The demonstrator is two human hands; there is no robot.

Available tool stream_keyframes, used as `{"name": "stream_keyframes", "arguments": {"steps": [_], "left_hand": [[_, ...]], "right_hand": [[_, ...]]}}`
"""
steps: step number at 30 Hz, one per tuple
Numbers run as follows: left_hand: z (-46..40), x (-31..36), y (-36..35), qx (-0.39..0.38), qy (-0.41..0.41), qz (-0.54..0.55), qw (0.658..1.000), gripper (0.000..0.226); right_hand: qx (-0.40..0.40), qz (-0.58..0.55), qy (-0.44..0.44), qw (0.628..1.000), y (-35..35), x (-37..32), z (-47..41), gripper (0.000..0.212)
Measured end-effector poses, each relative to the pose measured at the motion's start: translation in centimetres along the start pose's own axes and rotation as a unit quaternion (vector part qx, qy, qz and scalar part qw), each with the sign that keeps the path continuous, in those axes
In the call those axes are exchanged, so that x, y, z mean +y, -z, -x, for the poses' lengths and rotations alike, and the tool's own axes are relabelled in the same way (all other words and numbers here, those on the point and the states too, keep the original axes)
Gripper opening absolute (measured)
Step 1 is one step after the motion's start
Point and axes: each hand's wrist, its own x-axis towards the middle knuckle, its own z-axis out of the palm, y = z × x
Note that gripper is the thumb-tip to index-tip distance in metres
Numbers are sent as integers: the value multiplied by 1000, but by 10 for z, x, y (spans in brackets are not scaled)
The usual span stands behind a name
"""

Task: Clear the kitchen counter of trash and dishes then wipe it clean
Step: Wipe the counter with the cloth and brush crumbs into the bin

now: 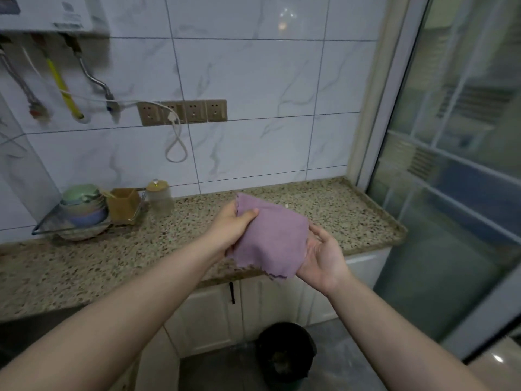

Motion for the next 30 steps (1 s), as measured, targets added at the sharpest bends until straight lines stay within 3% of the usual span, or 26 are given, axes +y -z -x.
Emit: {"name": "stream_keyframes", "arguments": {"steps": [7, 10, 12, 17, 21, 30], "left_hand": [[-25, 19, -113, -22, 12, -22, 999, 23], [-32, 24, -171, -43, -2, -98, 994, 24], [-36, 26, -203, -43, -26, -164, 985, 29], [-43, 13, -252, -56, -68, -287, 954, 56], [-47, -10, -278, -60, -81, -316, 943, 54], [-109, -64, -295, -60, 31, -283, 957, 30]], "right_hand": [[54, -28, 64, 996, 42, -42, 14, 36], [50, -31, 73, 996, 75, -76, 31, 30], [37, -34, 69, 996, 97, -99, 39, 38], [28, -55, 41, 997, 135, -140, 52, 48], [43, -63, 36, 996, 165, -152, 55, 54], [69, -98, 13, 993, 223, -180, 11, 76]]}}
